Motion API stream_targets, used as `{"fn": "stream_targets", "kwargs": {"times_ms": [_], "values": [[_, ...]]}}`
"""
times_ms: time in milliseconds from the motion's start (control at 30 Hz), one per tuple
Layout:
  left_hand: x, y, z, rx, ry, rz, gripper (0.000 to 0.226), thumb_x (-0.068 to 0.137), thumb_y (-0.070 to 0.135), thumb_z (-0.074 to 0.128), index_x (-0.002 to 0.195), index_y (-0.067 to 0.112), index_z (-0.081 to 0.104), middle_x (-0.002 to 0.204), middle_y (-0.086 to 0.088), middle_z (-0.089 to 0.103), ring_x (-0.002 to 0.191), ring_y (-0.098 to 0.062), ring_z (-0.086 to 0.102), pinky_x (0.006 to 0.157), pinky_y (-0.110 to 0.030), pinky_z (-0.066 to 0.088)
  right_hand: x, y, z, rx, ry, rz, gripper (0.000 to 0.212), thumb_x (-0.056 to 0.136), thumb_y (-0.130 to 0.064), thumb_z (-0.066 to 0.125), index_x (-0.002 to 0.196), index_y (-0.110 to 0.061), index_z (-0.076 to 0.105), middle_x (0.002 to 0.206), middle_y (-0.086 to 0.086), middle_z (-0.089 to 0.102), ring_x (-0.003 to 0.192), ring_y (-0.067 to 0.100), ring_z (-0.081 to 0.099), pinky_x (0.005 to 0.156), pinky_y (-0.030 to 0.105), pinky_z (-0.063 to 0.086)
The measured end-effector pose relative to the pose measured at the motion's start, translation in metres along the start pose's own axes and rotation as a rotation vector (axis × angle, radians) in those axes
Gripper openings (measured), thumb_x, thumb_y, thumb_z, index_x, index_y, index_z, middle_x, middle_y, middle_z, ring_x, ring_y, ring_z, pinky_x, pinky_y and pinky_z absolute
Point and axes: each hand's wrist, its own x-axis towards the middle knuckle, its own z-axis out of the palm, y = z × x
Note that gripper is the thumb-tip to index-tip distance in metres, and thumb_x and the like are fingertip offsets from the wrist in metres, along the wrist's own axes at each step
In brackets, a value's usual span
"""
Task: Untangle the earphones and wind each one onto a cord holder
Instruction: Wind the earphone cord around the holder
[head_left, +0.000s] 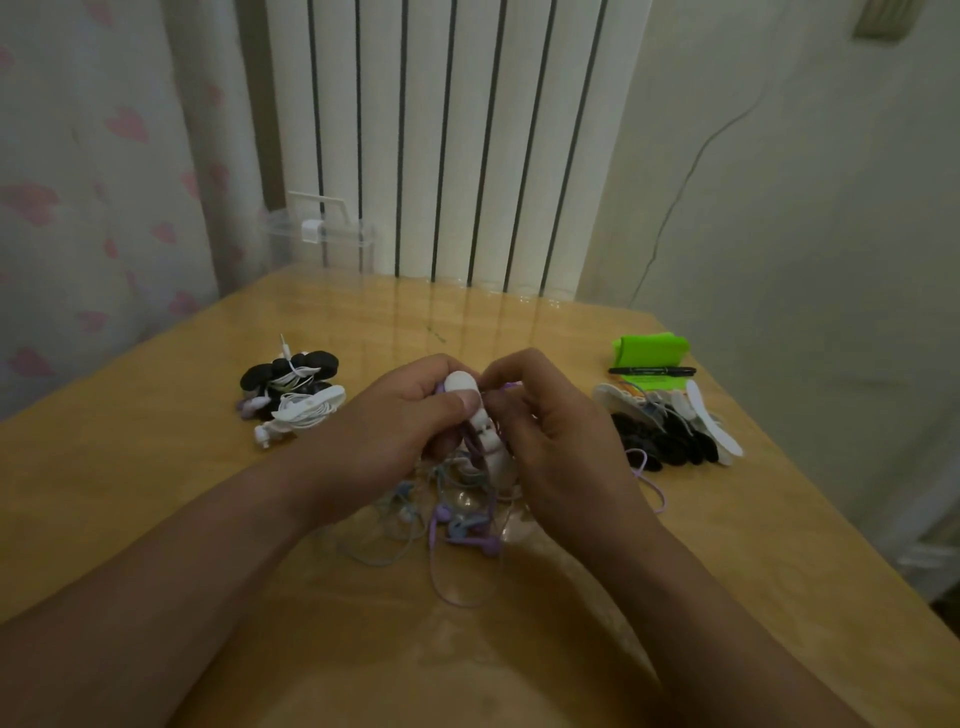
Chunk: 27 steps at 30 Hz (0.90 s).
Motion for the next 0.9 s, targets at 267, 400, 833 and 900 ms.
{"fn": "stream_targets", "kwargs": {"times_ms": [267, 400, 833, 900], "values": [[0.0, -0.005, 0.019, -0.002, 0.228, 0.141, 0.017, 0.107, 0.035, 0.053, 0.108, 0.02, 0.061, 0.074, 0.001, 0.066, 0.07, -0.01, 0.062, 0.07, -0.032, 0.053, 0.004, 0.001, 0.016, -0.061, 0.155, 0.011, 0.01, 0.109, -0.024, 0.048, 0.1, -0.023, 0.052, 0.076, -0.011, 0.063, 0.073, 0.008, 0.061, 0.059, 0.038, 0.049], [-0.002, -0.003, 0.034, -0.106, 0.359, 0.187, 0.022, 0.108, 0.032, 0.051, 0.107, 0.013, 0.06, 0.073, -0.003, 0.067, 0.069, -0.014, 0.064, 0.067, -0.031, 0.056, 0.004, -0.003, 0.02, -0.071, 0.189, 0.03, 0.011, 0.11, -0.028, 0.046, 0.101, -0.021, 0.048, 0.078, -0.011, 0.06, 0.074, 0.009, 0.059, 0.062, 0.046, 0.049], [0.0, -0.001, 0.039, -0.38, 0.428, 0.04, 0.016, 0.107, 0.017, 0.054, 0.106, 0.006, 0.065, 0.078, -0.006, 0.073, 0.072, -0.015, 0.07, 0.07, -0.027, 0.059, 0.005, -0.003, 0.026, 0.042, 0.296, 0.113, 0.013, 0.111, -0.025, 0.042, 0.102, -0.019, 0.049, 0.081, -0.005, 0.061, 0.069, 0.009, 0.058, 0.063, 0.051, 0.052], [-0.001, 0.0, 0.039, -0.293, 0.415, 0.019, 0.008, 0.104, 0.014, 0.058, 0.102, 0.008, 0.063, 0.077, -0.007, 0.072, 0.071, -0.016, 0.07, 0.068, -0.028, 0.059, 0.006, -0.002, 0.025, 0.043, 0.314, 0.103, 0.014, 0.111, -0.025, 0.042, 0.101, -0.017, 0.048, 0.08, -0.005, 0.06, 0.068, 0.008, 0.057, 0.061, 0.045, 0.049]]}}
